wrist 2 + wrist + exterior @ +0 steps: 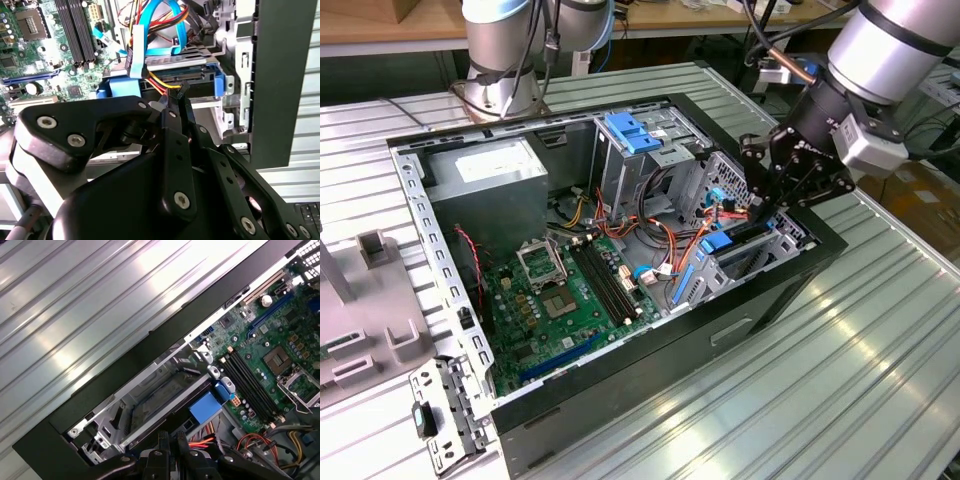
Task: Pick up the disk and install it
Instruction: 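Insert the first disk wire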
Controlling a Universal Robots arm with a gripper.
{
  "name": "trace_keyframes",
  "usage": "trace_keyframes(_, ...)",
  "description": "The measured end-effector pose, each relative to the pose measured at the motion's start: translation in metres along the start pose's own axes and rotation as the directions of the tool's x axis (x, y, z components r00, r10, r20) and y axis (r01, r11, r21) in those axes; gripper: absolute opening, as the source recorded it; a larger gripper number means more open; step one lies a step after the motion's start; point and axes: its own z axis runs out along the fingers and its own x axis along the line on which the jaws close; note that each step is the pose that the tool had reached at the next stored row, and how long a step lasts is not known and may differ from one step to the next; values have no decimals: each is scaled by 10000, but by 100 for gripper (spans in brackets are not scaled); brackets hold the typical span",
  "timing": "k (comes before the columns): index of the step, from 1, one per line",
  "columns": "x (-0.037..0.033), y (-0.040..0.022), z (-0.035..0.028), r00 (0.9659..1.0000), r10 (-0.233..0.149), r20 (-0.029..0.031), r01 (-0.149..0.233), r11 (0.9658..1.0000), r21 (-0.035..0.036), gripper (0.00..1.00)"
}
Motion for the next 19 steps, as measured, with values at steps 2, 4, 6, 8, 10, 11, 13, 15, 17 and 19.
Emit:
trace_keyframes(2,-16,14,5,10000,1,0,-1,10000,1,18)
trace_keyframes(4,-17,15,11,10000,1,-2,-1,10000,-2,18)
trace_keyframes(6,-15,14,19,10000,10,0,-10,10000,0,18)
trace_keyframes(8,-11,12,27,10000,16,-1,-16,10000,0,18)
trace_keyframes(10,-11,12,28,10000,16,-1,-16,10000,0,18)
trace_keyframes(11,-11,12,30,10000,16,-1,-16,10000,1,18)
trace_keyframes(13,-10,12,30,10000,30,-3,-30,10000,-1,18)
trace_keyframes(15,-10,11,30,9999,114,-7,-114,9999,2,18)
trace_keyframes(17,-10,11,34,9994,353,-7,-353,9994,25,18)
trace_keyframes(19,-9,11,38,9967,807,-8,-807,9967,68,18)
